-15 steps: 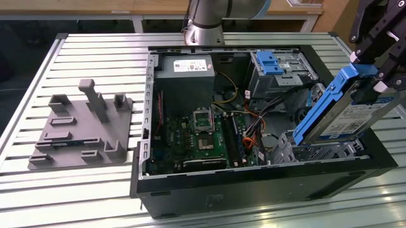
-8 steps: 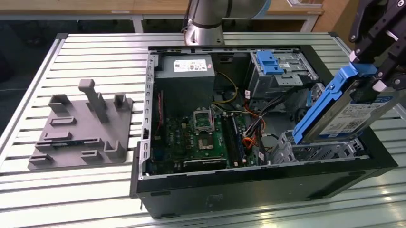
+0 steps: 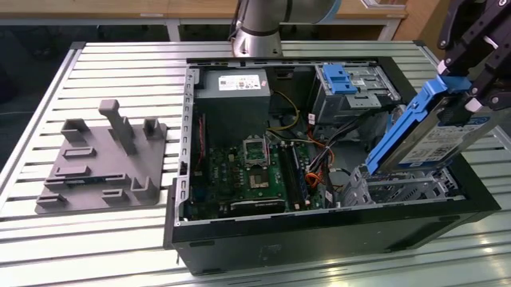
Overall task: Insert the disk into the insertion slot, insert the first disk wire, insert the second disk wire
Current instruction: 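Insert the disk into the insertion slot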
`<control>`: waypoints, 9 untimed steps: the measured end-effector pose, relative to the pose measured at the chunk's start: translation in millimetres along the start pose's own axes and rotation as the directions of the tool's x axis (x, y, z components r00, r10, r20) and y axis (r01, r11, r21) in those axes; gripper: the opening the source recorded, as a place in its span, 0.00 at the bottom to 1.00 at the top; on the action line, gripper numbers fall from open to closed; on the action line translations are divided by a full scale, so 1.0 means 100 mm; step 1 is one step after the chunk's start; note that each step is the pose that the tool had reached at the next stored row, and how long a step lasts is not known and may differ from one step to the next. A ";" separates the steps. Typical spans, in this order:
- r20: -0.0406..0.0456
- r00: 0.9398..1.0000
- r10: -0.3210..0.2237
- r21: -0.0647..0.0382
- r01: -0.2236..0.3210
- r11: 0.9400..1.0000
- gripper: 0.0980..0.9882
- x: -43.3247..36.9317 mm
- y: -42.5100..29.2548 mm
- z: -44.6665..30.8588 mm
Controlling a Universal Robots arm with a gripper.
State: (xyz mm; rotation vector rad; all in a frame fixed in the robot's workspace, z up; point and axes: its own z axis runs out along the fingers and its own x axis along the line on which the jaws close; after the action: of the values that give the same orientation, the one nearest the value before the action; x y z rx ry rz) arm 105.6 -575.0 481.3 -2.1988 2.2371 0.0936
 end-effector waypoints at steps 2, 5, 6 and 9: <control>0.009 1.000 0.000 0.000 0.000 1.000 0.30 0.000 0.000 0.000; 0.018 1.000 -0.001 0.000 0.001 1.000 0.30 0.000 0.000 0.000; 0.018 1.000 -0.001 0.000 0.001 1.000 0.30 0.000 0.000 0.000; 0.018 1.000 -0.001 0.000 0.001 1.000 0.30 0.000 0.000 0.000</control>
State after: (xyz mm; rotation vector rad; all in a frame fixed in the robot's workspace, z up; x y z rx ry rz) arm 105.7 -575.0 481.4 -2.1899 2.2272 0.1134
